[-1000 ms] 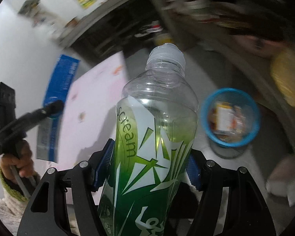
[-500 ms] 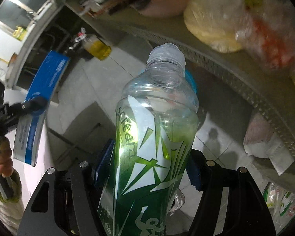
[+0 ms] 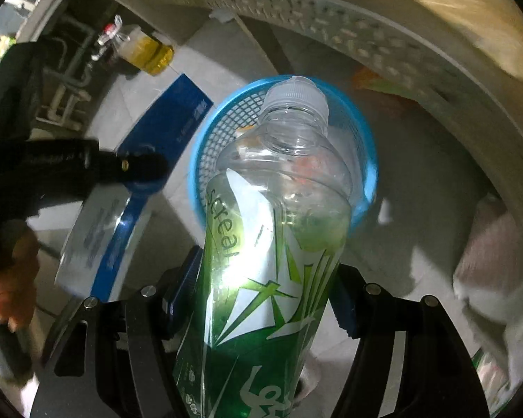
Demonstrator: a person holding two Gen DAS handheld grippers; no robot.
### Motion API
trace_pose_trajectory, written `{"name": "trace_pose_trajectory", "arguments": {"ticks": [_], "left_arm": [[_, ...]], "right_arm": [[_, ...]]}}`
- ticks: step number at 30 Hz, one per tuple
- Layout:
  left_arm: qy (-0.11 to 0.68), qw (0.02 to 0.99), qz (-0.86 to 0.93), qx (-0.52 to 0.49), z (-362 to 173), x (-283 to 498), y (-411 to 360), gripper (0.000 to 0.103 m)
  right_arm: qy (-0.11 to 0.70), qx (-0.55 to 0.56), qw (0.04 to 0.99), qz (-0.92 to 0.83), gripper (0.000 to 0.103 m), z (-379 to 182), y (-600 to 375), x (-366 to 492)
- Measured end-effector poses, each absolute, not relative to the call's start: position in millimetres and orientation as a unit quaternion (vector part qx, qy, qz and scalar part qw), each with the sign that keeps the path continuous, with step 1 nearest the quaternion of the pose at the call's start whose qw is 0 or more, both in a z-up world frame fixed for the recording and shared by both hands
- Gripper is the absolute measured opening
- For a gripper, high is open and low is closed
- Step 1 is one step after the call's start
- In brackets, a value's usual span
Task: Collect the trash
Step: 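Open both tools over the blue basket to drop box and bottle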
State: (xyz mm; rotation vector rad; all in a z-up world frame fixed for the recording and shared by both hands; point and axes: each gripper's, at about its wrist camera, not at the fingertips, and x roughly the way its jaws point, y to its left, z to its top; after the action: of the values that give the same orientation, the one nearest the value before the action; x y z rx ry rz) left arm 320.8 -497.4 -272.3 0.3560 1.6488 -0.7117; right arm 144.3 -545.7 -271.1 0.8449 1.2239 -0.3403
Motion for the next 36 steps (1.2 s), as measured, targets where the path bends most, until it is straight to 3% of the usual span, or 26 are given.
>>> {"name": "trace_pose_trajectory", "arguments": {"ticks": [7, 10, 14, 20, 30, 36], "left_arm": [[0.715, 0.607, -0.310, 0.153, -295.3, 333.6, -516.5, 0.031], [0.701, 0.620, -0.311, 0.164, -297.5, 336.6, -523.2, 0.046], [0.697, 0.625, -0.315, 0.155, -297.0, 341.9, -520.9, 0.054], [0.701, 0.625, -0.318, 0.127, -287.2, 341.2, -519.9, 0.056], [0.627, 0.670, -0.378, 0.127, -177.1, 325.0, -470.7, 0.064], [0.503, 0.737, -0.433, 0.126, -65.2, 277.0, -390.4, 0.084]], "right_arm": [[0.565, 0.350, 0.731, -0.157, 0.065, -305.1, -562.1, 191.1], [0.568, 0.335, 0.732, -0.169, 0.066, -321.3, -566.9, 202.1], [0.548, 0.338, 0.743, -0.184, 0.073, -318.6, -573.2, 204.2], [0.510, 0.335, 0.764, -0.209, 0.074, -295.5, -573.8, 191.3], [0.468, 0.284, 0.804, -0.233, 0.075, -221.0, -513.9, 138.6], [0.432, 0.233, 0.844, -0.217, 0.083, -146.4, -450.1, 97.3]]}}
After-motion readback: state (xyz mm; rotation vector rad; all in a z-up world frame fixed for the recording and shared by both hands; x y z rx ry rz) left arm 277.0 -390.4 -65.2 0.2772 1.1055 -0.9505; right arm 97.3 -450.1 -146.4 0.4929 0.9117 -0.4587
